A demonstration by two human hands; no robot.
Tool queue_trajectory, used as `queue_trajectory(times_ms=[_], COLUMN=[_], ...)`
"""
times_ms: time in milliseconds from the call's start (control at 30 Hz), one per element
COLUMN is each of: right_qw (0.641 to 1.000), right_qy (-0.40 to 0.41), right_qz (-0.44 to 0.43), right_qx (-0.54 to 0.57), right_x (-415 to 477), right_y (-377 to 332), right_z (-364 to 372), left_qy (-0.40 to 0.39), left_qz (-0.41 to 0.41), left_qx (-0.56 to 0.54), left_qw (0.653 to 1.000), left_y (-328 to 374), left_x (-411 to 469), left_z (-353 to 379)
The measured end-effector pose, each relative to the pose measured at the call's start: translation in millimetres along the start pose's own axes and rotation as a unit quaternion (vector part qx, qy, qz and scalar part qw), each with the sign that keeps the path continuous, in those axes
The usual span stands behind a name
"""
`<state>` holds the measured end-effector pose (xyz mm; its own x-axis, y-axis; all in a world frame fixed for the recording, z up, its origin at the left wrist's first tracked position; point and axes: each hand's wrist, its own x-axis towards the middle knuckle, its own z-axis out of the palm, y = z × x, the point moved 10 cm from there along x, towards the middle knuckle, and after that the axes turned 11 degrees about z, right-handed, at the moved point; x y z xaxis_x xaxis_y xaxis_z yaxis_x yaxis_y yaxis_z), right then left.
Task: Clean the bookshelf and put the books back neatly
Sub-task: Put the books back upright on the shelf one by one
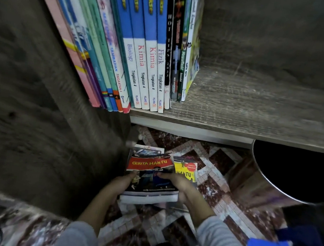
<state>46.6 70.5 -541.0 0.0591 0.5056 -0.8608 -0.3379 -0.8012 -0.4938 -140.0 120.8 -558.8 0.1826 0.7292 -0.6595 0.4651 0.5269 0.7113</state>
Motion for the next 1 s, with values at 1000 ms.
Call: queue_trajectory(times_ms=[1000], right_qw=[0.912], right_qy=[0.133], right_qz=[-0.311], right_qx=[0.232], right_x=[-338.8], right_y=[-12.0], right_z=[-105.5], left_qy=[-0.120], left_qz=[0.251], left_qx=[0.036], left_qw=[0.960], left_y=[198.1], left_x=[-252.6], left_z=[89.7])
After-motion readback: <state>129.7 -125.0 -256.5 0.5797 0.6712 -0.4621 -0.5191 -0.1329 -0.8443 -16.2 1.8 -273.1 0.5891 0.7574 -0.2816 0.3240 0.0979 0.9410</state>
